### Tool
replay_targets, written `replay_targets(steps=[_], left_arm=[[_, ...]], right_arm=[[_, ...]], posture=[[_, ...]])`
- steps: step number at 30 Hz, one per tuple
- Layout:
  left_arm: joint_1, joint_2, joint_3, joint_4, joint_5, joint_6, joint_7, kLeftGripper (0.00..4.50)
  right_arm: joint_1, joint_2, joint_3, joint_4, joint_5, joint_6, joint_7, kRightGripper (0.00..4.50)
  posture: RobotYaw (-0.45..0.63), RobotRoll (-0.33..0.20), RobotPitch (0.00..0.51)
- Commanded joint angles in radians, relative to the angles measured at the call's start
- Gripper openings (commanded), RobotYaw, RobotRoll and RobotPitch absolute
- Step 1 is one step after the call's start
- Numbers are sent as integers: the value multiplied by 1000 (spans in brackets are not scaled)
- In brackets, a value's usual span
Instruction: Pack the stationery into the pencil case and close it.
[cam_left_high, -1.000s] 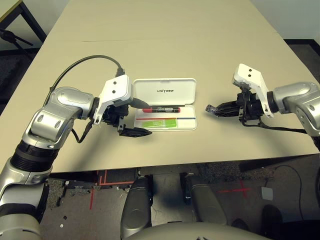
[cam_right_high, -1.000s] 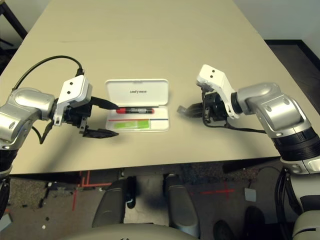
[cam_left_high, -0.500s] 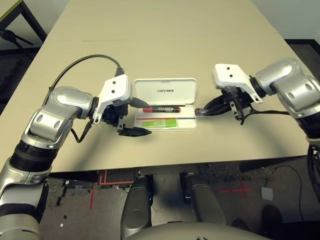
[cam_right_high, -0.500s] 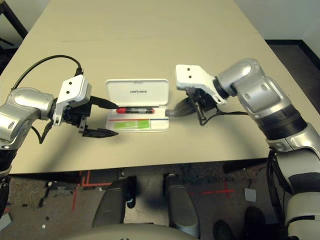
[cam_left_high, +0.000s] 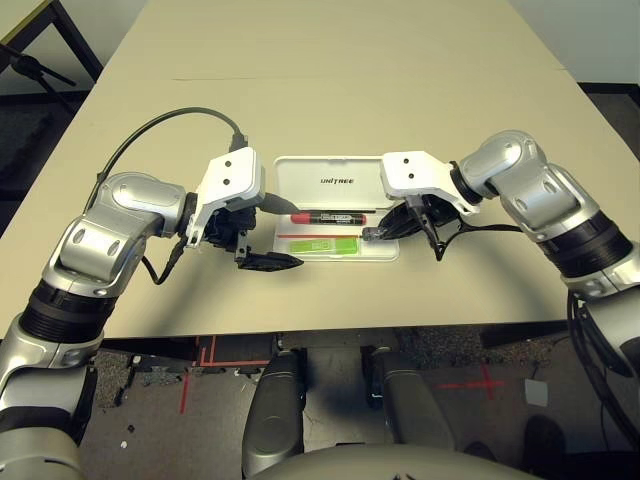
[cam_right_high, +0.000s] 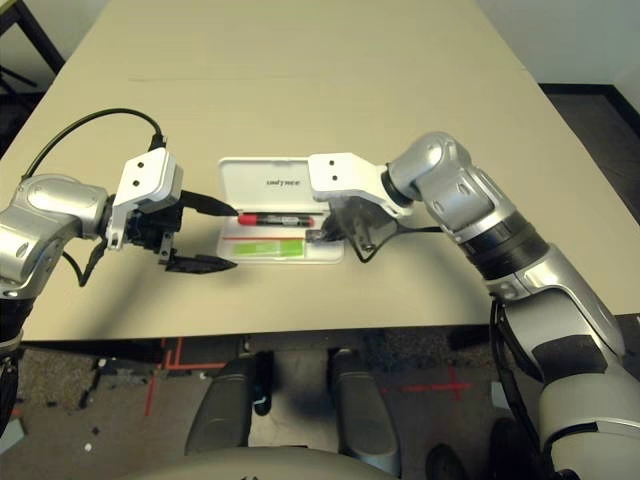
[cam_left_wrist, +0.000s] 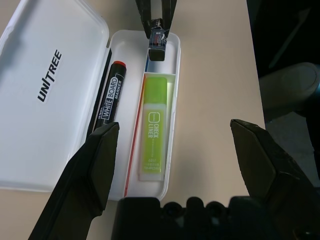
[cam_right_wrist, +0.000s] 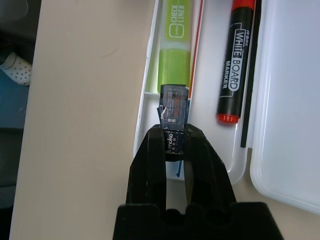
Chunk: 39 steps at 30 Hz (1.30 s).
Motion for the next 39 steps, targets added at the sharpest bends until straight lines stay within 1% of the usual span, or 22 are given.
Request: replay_targets(steps=[1, 9, 11, 12, 15, 17, 20, 21, 24, 25, 27, 28, 32, 34, 36, 37, 38, 39], left_arm=[[5, 9, 6, -8, -9, 5, 0, 4500], [-23, 2, 4, 32, -7, 8, -2, 4500], [-25, 1, 3, 37, -3, 6, 2, 4500], [-25, 0, 3, 40, -2, 5, 6, 4500], [-28, -2, 4, 50, 2, 7, 16, 4500], [-29, -1, 5, 62, 5, 5, 21, 4500], [-40, 5, 11, 93, 11, 7, 29, 4500], [-46, 6, 11, 108, 13, 10, 31, 4500], [-63, 10, 8, 160, 32, -2, 36, 4500], [-66, 14, 4, 183, 48, -24, 35, 4500], [-76, 27, -9, 234, 88, -43, 45, 4500], [-80, 29, -12, 247, 99, -47, 46, 4500], [-116, 61, -26, 362, 174, -89, 36, 4500], [-125, 73, -29, 399, 196, -113, 22, 4500], [-134, 78, -31, 429, 210, -132, 9, 4102], [-141, 80, -33, 449, 222, -140, 7, 3835], [-148, 81, -33, 469, 230, -146, 0, 3521], [-157, 86, -32, 495, 240, -158, -8, 3068]], right_arm=[[25, -2, 11, -14, -7, 0, 11, 224], [53, -7, 7, -34, -21, -9, 8, 224], [56, -5, 4, -35, -21, -7, 5, 950], [56, -5, 3, -35, -21, -7, 4, 1237], [53, -4, -2, -32, -12, 5, 11, 2378], [47, -5, -10, -28, 2, 15, 23, 3194], [44, -11, -40, -15, 37, 6, 47, 4255], [45, -15, -54, -9, 50, -11, 58, 4434], [53, -31, -99, 18, 89, -35, 79, 4434], [58, -36, -125, 33, 124, -44, 108, 4434], [64, -61, -160, 65, 161, -71, 151, 4434], [64, -68, -165, 73, 167, -79, 159, 4434], [84, -144, -230, 143, 198, -141, 174, 4434], [76, -167, -246, 183, 188, -158, 170, 4434], [70, -181, -258, 207, 180, -163, 166, 4500], [70, -188, -264, 215, 180, -166, 165, 4500], [72, -194, -270, 220, 178, -166, 166, 4500], [76, -203, -277, 223, 175, -166, 160, 4500]], posture=[[104, 0, 184], [99, 0, 185], [98, 0, 186], [97, 0, 186], [97, 0, 186], [95, 0, 186], [93, 0, 185], [92, 0, 185], [92, 0, 184], [91, 0, 184], [89, 0, 184], [89, 0, 184], [81, 0, 185], [76, 0, 185], [68, 0, 185], [68, 0, 185], [64, 0, 185], [60, 0, 185]])
